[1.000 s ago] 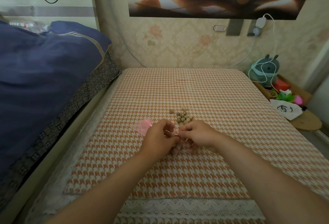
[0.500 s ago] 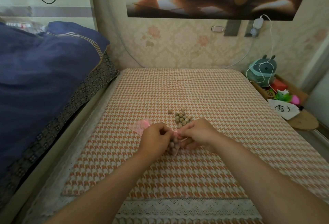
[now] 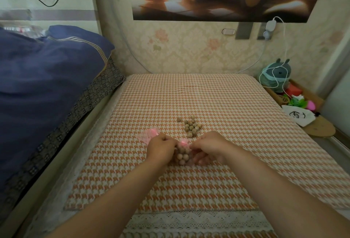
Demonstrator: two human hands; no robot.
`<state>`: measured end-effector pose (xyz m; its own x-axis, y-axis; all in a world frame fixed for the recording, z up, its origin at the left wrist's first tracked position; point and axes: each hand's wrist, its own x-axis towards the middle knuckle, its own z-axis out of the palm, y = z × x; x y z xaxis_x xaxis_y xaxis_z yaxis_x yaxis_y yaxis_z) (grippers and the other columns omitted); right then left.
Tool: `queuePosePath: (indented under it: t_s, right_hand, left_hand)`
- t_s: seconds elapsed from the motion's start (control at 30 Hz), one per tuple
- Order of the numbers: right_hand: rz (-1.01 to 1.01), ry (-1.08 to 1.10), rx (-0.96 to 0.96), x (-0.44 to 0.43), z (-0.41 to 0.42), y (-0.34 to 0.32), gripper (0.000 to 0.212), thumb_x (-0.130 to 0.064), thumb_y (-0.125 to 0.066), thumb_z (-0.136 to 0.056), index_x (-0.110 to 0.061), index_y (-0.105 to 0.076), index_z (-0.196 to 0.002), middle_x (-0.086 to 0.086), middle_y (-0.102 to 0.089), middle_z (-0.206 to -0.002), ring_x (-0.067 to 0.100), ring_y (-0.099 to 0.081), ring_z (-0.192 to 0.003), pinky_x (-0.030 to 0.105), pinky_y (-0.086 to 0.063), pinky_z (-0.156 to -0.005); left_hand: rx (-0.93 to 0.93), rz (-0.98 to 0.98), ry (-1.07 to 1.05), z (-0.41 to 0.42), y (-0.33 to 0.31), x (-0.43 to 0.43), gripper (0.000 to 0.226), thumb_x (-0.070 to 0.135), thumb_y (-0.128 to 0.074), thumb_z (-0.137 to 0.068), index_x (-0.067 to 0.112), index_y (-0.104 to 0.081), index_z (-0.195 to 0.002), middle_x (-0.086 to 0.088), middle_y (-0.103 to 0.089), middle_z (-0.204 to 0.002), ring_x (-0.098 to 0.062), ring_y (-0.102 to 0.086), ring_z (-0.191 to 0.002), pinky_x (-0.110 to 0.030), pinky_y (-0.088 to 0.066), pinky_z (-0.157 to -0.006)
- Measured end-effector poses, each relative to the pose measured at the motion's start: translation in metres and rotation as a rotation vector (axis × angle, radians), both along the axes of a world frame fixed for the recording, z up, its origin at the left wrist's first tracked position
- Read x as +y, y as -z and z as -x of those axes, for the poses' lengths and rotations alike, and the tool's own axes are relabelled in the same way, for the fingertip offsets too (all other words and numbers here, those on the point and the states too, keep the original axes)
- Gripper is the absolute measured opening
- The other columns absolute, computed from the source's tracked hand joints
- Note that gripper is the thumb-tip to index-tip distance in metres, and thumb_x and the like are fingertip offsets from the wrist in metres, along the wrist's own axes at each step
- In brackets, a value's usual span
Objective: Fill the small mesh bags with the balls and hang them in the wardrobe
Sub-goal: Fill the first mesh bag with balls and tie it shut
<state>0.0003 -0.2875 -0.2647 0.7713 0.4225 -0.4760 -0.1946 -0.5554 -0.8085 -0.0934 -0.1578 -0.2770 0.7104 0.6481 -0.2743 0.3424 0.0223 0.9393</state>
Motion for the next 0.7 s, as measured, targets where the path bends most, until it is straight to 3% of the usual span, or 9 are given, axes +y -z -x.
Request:
queuePosePath:
  t_s: [0.2, 0.37, 0.5, 0.57, 0.63, 0.7]
  right_hand:
    - [0.016, 0.015, 0.058, -0.003, -0.001, 0.001, 0.018, 0.000, -0.066, -0.092, 0.015, -0.067, -0.103, 0.029, -0.074, -0.097, 0.028, -0.074, -0.070, 0.033, -0.064, -0.061]
    - [0.066, -0.040, 0.008, -0.005, 0.002, 0.001, 0.019, -0.005, -0.068, -0.092, 0.011, -0.070, -0.103, 0.025, -0.075, -0.095, 0.024, -0.072, -0.064, 0.033, -0.061, -0.054]
    - [0.060, -0.097, -0.019, -0.009, 0.003, -0.002, 0.019, -0.009, -0.065, -0.095, 0.005, -0.070, -0.107, 0.021, -0.073, -0.094, 0.020, -0.067, -0.059, 0.031, -0.059, -0.052]
    - [0.047, -0.141, -0.021, -0.010, 0.006, -0.005, 0.013, -0.011, -0.065, -0.096, -0.003, -0.071, -0.104, 0.018, -0.072, -0.091, 0.019, -0.065, -0.059, 0.030, -0.058, -0.051]
    - [0.029, -0.175, -0.015, -0.010, 0.010, -0.008, 0.011, -0.011, -0.067, -0.095, -0.009, -0.071, -0.105, 0.012, -0.071, -0.081, 0.017, -0.064, -0.056, 0.028, -0.055, -0.049]
    - [0.000, -0.170, -0.011, -0.005, 0.014, -0.008, 0.014, -0.009, -0.066, -0.096, -0.009, -0.071, -0.109, 0.011, -0.070, -0.076, 0.016, -0.062, -0.053, 0.026, -0.053, -0.046]
  left_hand:
    - [0.006, 0.148, -0.021, 0.001, 0.003, 0.000, 0.008, 0.009, -0.063, -0.086, 0.005, -0.067, -0.080, -0.017, -0.073, -0.094, -0.034, -0.070, -0.091, -0.049, -0.060, -0.079]
    - [0.045, -0.044, 0.032, 0.000, 0.007, 0.000, 0.012, 0.015, -0.060, -0.087, 0.010, -0.064, -0.077, -0.014, -0.072, -0.089, -0.032, -0.069, -0.087, -0.051, -0.060, -0.075]
    - [0.146, -0.443, 0.195, 0.004, -0.001, 0.004, 0.011, 0.028, -0.060, -0.088, 0.019, -0.063, -0.092, 0.000, -0.068, -0.091, -0.017, -0.063, -0.086, -0.033, -0.053, -0.071]
    - [0.147, -0.448, 0.306, 0.008, -0.006, 0.005, 0.028, 0.034, -0.069, -0.084, 0.023, -0.056, -0.106, 0.006, -0.066, -0.092, -0.007, -0.063, -0.080, -0.024, -0.048, -0.062]
    - [0.123, -0.370, 0.398, 0.011, -0.009, 0.004, 0.041, 0.028, -0.075, -0.083, 0.022, -0.051, -0.115, 0.010, -0.065, -0.085, 0.005, -0.063, -0.061, -0.014, -0.045, -0.050]
    - [0.110, -0.393, 0.407, 0.013, -0.007, 0.006, 0.045, 0.019, -0.077, -0.082, 0.017, -0.053, -0.120, 0.009, -0.066, -0.087, 0.005, -0.062, -0.056, -0.009, -0.043, -0.045]
